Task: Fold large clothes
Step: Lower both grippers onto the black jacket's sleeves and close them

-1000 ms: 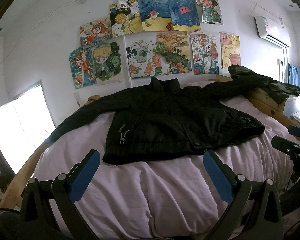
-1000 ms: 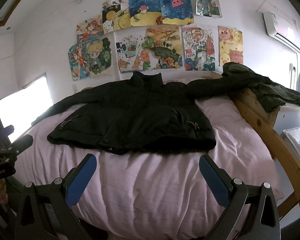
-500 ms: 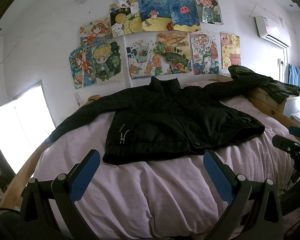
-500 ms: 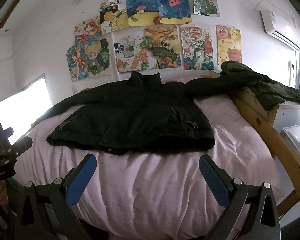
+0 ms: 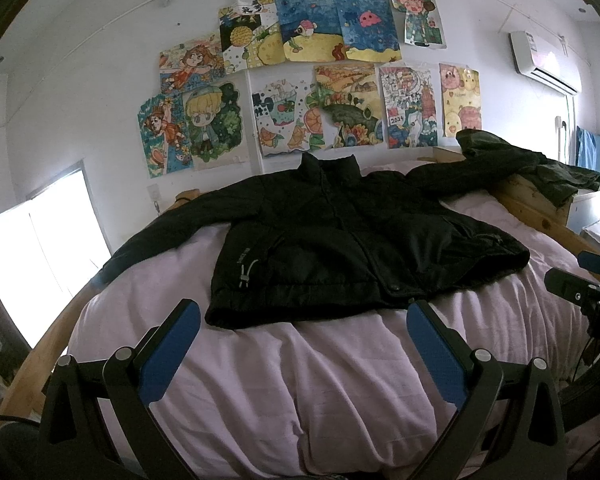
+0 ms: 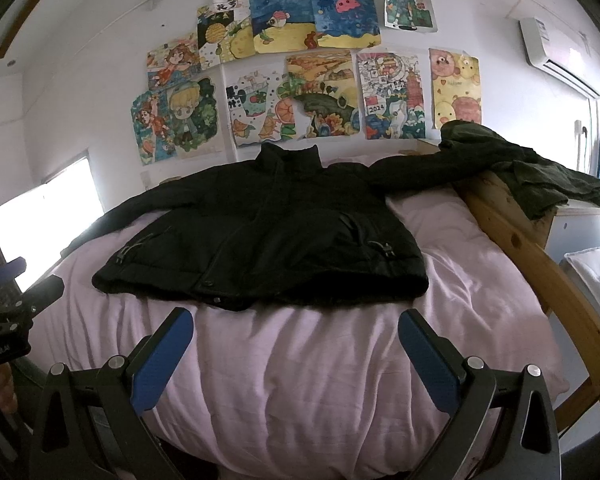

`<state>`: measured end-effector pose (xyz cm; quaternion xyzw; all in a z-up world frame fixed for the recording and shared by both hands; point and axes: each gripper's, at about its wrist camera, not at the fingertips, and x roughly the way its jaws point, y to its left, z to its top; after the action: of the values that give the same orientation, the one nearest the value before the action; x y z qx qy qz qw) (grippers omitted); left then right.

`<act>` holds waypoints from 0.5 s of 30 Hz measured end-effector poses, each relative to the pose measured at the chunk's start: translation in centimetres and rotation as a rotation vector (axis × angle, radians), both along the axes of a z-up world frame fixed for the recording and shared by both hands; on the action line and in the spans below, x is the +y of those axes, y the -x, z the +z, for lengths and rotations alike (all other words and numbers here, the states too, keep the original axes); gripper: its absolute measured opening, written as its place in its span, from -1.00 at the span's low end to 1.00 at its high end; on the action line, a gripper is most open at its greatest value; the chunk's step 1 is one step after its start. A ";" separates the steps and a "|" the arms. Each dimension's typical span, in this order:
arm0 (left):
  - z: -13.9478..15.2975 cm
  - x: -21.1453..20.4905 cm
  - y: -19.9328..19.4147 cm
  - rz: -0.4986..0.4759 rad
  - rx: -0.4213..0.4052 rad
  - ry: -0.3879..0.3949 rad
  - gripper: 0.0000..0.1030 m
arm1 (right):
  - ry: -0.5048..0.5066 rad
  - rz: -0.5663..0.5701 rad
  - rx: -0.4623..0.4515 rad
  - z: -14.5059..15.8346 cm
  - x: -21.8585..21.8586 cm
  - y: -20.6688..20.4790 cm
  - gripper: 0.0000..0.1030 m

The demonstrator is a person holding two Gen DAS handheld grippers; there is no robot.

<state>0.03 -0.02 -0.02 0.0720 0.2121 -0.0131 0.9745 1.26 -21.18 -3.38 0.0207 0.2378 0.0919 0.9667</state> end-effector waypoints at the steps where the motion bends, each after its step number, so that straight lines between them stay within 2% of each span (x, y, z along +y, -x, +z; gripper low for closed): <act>1: 0.0 0.0 0.0 0.002 0.003 -0.002 0.97 | 0.003 -0.002 0.004 -0.1 0.0 -0.1 1.00; 5: -0.4 0.2 -0.2 0.017 0.024 -0.006 0.97 | 0.071 -0.061 0.067 -2.3 -1.0 -2.3 1.00; 7: -0.7 0.4 -0.8 0.023 0.047 0.006 0.97 | 0.127 -0.100 0.089 -2.9 -1.5 -2.6 1.00; 9: -0.7 1.0 -1.2 0.030 0.072 0.024 0.97 | 0.135 -0.114 0.095 -3.1 -2.0 -2.6 1.00; 15: 1.2 1.9 -2.3 0.034 0.162 0.059 0.97 | 0.170 -0.119 0.074 0.8 -0.8 -1.0 1.00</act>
<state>2.35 1.86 1.14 0.0383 0.2907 -0.0085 0.9560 2.29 -21.97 -2.59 -0.0439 0.2786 0.0127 0.9593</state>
